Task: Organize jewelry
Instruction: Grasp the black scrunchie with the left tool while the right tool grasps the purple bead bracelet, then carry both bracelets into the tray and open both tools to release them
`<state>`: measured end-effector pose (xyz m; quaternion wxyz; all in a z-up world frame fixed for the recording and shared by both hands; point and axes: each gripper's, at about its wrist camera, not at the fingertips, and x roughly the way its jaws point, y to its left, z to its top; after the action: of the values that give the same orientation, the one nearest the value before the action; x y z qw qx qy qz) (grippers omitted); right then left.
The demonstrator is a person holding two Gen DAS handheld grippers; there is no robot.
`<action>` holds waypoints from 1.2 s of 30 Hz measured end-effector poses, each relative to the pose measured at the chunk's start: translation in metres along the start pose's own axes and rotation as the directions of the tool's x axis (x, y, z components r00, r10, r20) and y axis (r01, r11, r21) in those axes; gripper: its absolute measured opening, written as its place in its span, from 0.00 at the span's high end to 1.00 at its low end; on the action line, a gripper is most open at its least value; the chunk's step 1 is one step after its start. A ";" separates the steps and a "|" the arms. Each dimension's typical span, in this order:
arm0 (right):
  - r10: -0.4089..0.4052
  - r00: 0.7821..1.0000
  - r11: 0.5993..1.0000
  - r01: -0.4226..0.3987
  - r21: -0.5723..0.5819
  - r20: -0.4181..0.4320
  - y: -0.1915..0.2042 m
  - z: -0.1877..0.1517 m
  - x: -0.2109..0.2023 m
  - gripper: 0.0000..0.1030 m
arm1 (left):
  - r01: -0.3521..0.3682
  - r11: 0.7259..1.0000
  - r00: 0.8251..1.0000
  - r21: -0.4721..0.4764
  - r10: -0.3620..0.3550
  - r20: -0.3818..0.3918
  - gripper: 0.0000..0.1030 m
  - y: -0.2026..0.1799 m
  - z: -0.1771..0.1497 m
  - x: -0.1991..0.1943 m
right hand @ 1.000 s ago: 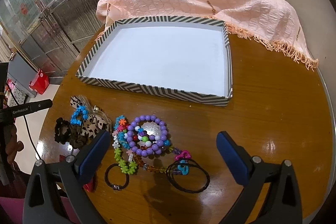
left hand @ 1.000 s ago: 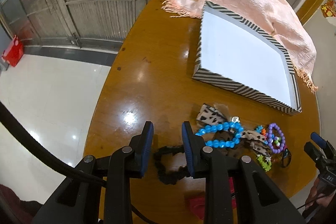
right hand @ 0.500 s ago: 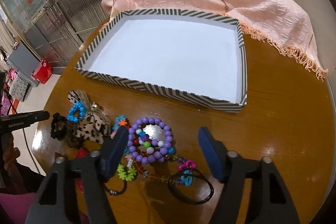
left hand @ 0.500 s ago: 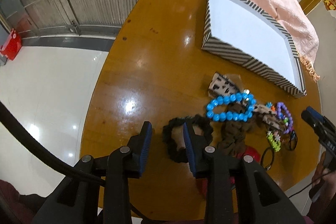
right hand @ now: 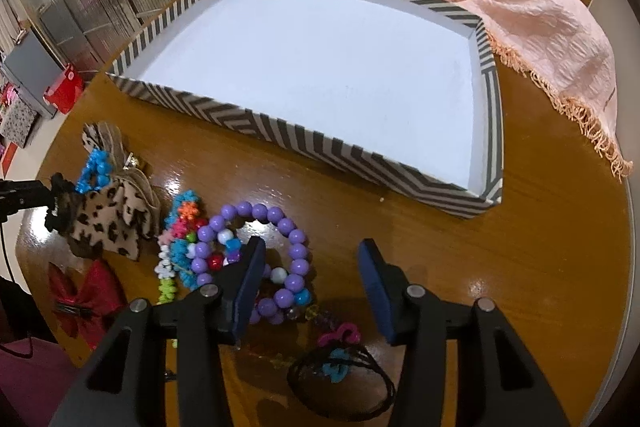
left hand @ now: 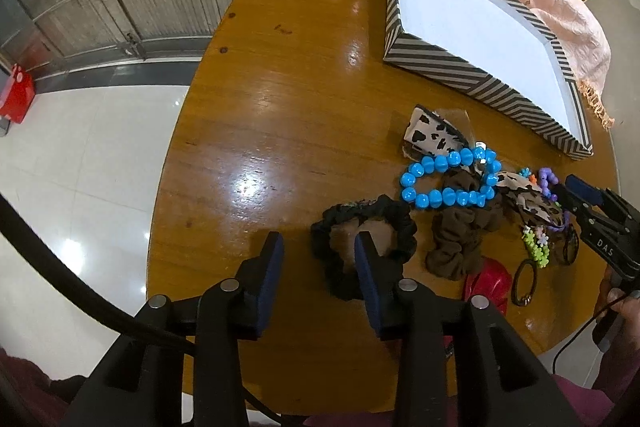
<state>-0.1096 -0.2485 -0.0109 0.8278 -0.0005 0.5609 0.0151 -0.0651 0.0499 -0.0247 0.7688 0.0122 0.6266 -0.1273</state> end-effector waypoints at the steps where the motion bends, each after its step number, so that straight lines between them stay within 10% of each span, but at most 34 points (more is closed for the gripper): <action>1: -0.004 1.000 1.000 0.004 -0.001 -0.002 0.000 0.001 0.002 0.52 | -0.005 1.000 1.000 0.004 0.005 0.001 0.74 -0.001 0.001 0.002; 10: -0.016 1.000 1.000 0.016 -0.014 0.014 -0.003 0.008 0.009 0.90 | -0.075 0.995 0.997 0.063 0.073 0.031 0.76 -0.016 0.014 0.017; 15: 0.001 1.000 1.000 -0.001 -0.005 0.029 -0.006 0.005 0.004 0.91 | -0.051 0.996 0.998 0.078 0.047 0.050 1.00 -0.018 0.018 0.017; 36: 0.093 0.976 0.996 -0.090 -0.024 0.195 0.003 0.037 -0.076 0.91 | 0.092 0.992 0.974 0.089 -0.109 0.200 1.00 -0.023 0.057 -0.056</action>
<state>-0.1036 -0.2469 0.0730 0.8773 0.0205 0.4760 0.0574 -0.0257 0.0275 0.0444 0.8205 -0.0020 0.5386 -0.1914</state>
